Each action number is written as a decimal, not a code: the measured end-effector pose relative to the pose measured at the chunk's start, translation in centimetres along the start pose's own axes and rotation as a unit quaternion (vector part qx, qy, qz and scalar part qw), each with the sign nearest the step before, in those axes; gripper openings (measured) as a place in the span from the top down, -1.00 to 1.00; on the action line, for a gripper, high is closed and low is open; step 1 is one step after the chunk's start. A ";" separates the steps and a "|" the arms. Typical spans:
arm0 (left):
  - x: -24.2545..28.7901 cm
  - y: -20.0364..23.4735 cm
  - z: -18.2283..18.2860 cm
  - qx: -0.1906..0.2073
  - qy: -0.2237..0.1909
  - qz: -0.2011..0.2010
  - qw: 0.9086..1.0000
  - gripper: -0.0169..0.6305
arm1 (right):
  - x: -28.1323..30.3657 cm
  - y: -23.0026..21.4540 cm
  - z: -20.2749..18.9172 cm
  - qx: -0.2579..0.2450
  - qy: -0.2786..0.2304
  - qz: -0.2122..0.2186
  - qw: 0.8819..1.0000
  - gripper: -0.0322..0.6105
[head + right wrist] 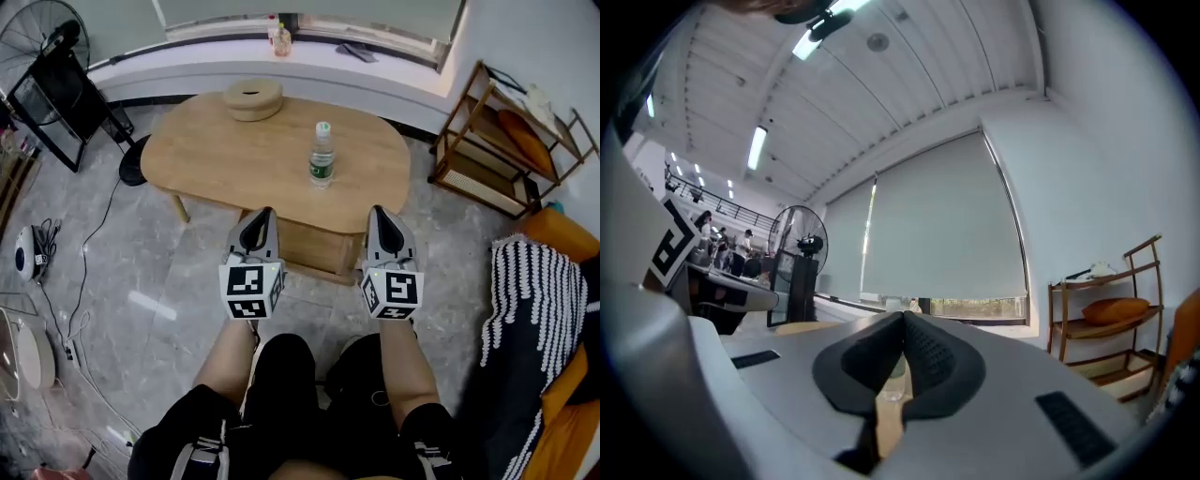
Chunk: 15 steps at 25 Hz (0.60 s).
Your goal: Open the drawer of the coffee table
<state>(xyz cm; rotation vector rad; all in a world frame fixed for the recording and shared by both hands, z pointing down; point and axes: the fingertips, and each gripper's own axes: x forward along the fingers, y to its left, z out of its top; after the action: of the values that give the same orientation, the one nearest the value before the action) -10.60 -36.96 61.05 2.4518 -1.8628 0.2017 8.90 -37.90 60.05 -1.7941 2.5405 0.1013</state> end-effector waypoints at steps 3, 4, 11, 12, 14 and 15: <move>-0.2 -0.3 10.8 -0.003 0.016 -0.004 1.000 0.88 | 1.5 -1.3 11.6 0.013 0.004 -0.006 1.000 0.86; -1.0 -0.4 15.1 -0.002 0.019 -0.006 1.000 0.88 | 1.5 -1.4 16.0 0.020 0.007 -0.009 1.000 0.86; -13.4 -0.9 44.7 0.037 0.020 -0.027 0.999 0.88 | -3.8 4.3 45.4 0.058 0.021 -0.005 0.998 0.86; -15.3 -1.0 47.4 0.043 0.022 -0.031 0.998 0.88 | -4.9 5.4 48.6 0.060 0.018 -0.004 0.998 0.86; -18.8 -1.0 51.5 0.051 0.021 -0.036 0.998 0.88 | -7.1 7.5 53.8 0.059 0.006 0.003 0.998 0.86; -20.2 -0.8 53.1 0.051 0.017 -0.035 0.998 0.88 | -7.9 8.4 55.9 0.058 -0.002 0.008 0.998 0.86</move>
<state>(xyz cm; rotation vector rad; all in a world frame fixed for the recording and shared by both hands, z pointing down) -11.40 -23.95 5.76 2.5575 -1.7922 0.3400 2.90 -23.71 5.11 -1.7295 2.5023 -0.0399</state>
